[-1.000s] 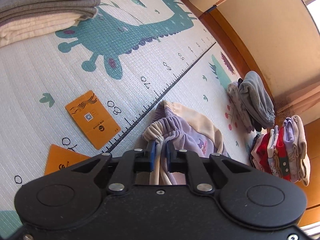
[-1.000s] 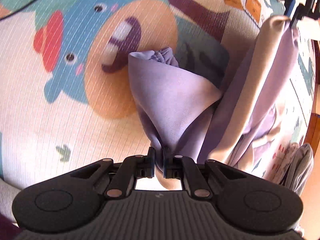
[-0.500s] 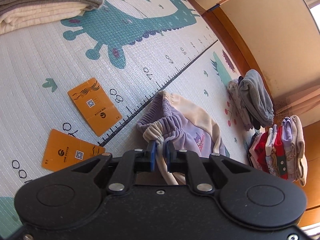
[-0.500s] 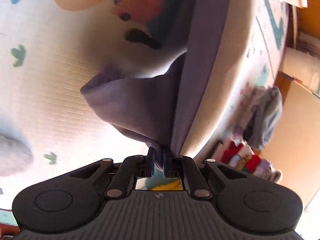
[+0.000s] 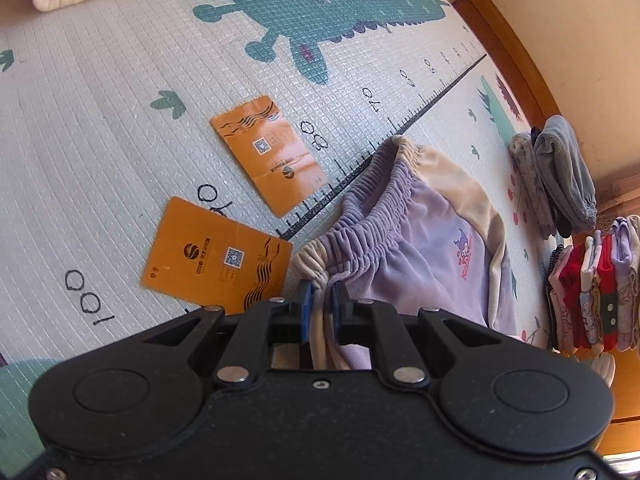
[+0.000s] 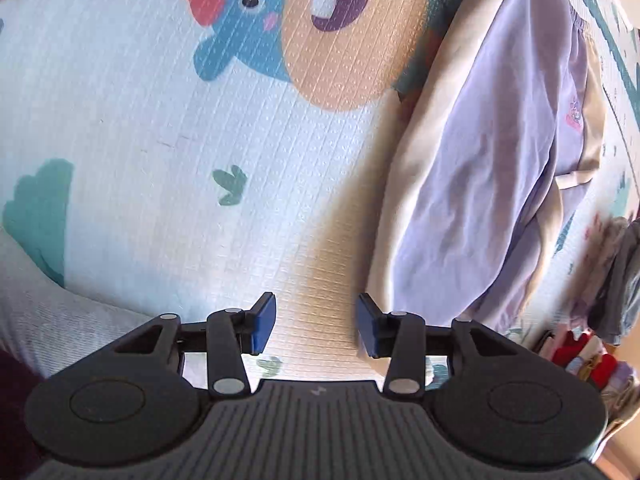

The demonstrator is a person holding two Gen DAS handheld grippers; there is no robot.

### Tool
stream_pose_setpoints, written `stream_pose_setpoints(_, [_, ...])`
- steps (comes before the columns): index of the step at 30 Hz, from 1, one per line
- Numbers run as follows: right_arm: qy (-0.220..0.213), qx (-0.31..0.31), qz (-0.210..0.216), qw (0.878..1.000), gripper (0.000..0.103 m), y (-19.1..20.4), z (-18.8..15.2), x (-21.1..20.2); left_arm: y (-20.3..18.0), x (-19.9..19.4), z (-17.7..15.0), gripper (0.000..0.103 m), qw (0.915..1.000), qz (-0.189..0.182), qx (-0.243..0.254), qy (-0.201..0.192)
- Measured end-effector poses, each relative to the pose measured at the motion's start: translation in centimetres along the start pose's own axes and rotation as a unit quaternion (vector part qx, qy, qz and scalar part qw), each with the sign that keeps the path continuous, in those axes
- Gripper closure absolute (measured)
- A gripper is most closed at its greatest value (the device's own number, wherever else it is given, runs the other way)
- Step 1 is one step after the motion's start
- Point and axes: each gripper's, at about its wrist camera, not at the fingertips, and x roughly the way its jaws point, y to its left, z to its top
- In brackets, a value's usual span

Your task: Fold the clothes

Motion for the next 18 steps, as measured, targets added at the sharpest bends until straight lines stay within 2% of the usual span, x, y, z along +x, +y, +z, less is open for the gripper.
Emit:
stream_pose_setpoints(2, [-0.034,0.088,0.057,0.994,0.059,-3.3,-1.6,-0.9,-0.1,0.0,-0.1,0.095,1.0000,0.005,0.008,-0.001])
stream_pose_setpoints(3, [-0.051,0.135,0.087,0.986,0.059,-5.0,-2.5,-1.4,-0.2,0.0,-0.1,0.095,0.9998,0.010,0.015,-0.002])
stream_pose_setpoints(4, [-0.071,0.193,0.117,0.972,0.060,-7.1,-3.8,-1.8,-0.2,0.1,-0.2,0.095,0.9997,0.015,0.021,-0.001])
stream_pose_setpoints(5, [-0.091,0.253,0.147,0.952,0.060,-9.4,-5.3,-2.1,-0.1,0.1,-0.3,0.095,0.9995,0.019,0.026,-0.001])
stream_pose_setpoints(7, [-0.124,0.368,0.183,0.903,0.059,-14.5,-8.6,-1.7,0.0,0.2,-0.5,0.095,0.9990,0.028,0.034,0.000])
stream_pose_setpoints(8, [-0.135,0.413,0.183,0.882,0.058,-15.8,-10.0,-1.7,0.2,0.3,-0.5,0.095,0.9988,0.031,0.037,0.000])
stream_pose_setpoints(10, [-0.130,0.472,0.151,0.859,0.057,-18.1,-12.2,-0.4,0.5,0.4,-0.6,0.095,0.9985,0.034,0.043,0.002])
stream_pose_setpoints(11, [-0.118,0.493,0.133,0.852,0.057,-18.8,-13.1,0.6,0.6,0.4,-0.7,0.095,0.9984,0.035,0.045,0.002])
stream_pose_setpoints(14, [-0.096,0.538,0.124,0.828,0.059,-19.6,-15.0,4.4,0.6,0.5,-0.8,0.095,0.9974,0.035,0.063,0.005])
stream_pose_setpoints(18, [-0.082,0.564,0.134,0.811,0.064,-19.7,-15.0,8.7,0.7,0.6,-1.0,0.095,0.9971,0.034,0.068,0.006])
